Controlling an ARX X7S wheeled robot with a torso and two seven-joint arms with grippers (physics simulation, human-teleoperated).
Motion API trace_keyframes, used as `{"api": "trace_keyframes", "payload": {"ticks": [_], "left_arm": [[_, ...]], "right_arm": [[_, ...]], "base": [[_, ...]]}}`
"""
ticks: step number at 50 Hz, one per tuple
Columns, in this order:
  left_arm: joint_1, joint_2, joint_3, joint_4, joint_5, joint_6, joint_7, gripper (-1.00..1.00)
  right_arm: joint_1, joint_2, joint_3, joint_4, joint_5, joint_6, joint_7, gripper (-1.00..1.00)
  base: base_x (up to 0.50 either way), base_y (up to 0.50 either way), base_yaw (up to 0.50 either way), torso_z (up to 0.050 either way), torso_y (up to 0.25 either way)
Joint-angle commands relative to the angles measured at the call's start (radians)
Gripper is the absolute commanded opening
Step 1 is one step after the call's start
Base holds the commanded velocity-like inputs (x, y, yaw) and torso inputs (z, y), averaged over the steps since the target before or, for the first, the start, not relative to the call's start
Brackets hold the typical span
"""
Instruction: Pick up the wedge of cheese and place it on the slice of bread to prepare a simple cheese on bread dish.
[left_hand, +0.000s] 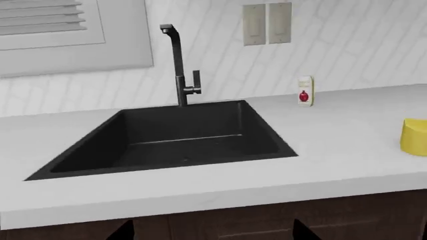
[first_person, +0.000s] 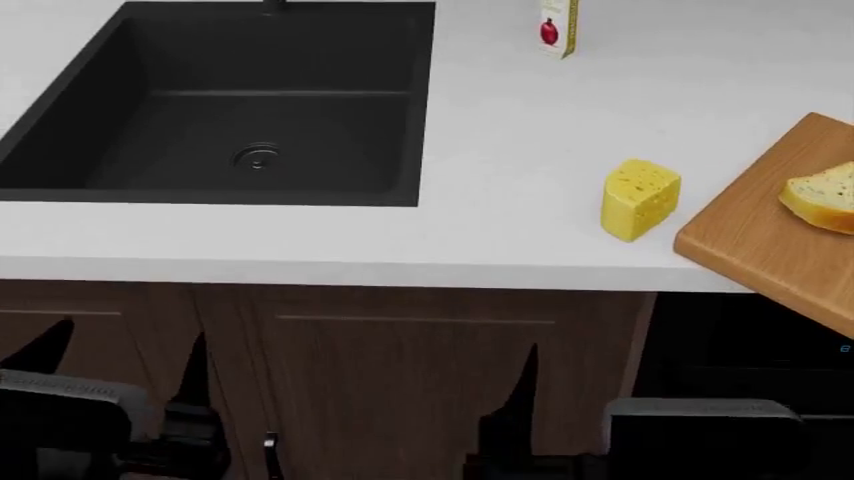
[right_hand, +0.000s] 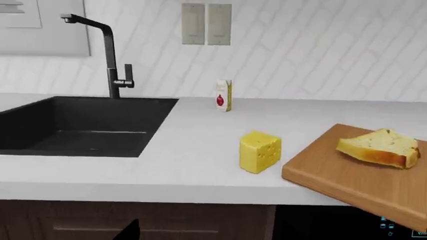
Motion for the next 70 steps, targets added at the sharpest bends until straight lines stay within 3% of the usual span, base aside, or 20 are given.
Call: {"api": "trace_keyframes", "payload": {"ticks": [1,7,18,19,20,23,32,44,70], "left_arm": [[-0.325,0.008,-0.056,0.231,-0.124,-0.496,0.02,1.0],[-0.54,0.023,-0.129,0.255,-0.172,-0.689,0.026,1.0],[-0.513,0.007,-0.093,0.25,-0.156,-0.635,0.006,1.0],[-0.501,0.023,-0.11,0.224,-0.147,-0.657,-0.017,1.0],[-0.503,0.022,-0.128,0.254,-0.178,-0.606,0.028,1.0],[-0.502,0.02,-0.117,0.247,-0.162,-0.64,-0.003,1.0],[-0.507,-0.009,-0.06,0.264,-0.143,-0.649,-0.031,1.0],[-0.497,-0.01,-0.068,0.271,-0.149,-0.639,-0.04,1.0],[-0.504,-0.024,-0.047,0.269,-0.154,-0.649,-0.064,1.0]], "right_arm": [[0.261,0.021,0.062,-0.22,0.145,0.425,0.016,1.0],[0.44,0.006,0.085,-0.236,0.207,0.59,0.025,1.0],[0.429,0.012,0.064,-0.207,0.192,0.54,0.028,1.0],[0.455,-0.005,0.095,-0.205,0.231,0.617,0.023,1.0],[0.466,0.015,0.065,-0.208,0.221,0.61,0.02,1.0],[0.489,0.04,0.006,-0.206,0.168,0.581,0.052,1.0],[0.528,0.035,0.033,-0.207,0.18,0.636,0.072,1.0],[0.529,0.03,0.052,-0.229,0.193,0.685,0.096,1.0],[0.498,0.033,0.088,-0.205,0.201,0.655,0.107,1.0]], "base": [[0.0,0.0,0.0,0.05,0.01],[0.0,0.0,0.0,0.05,0.011],[0.0,0.0,0.0,0.05,0.011],[0.0,0.0,0.0,0.05,0.012],[0.0,0.0,0.0,0.0,0.0],[0.0,0.0,0.0,0.0,0.0],[0.19,0.0,0.0,0.0,0.0],[0.26,0.0,0.0,0.0,0.0],[0.18,-0.08,0.0,0.0,0.0]]}}
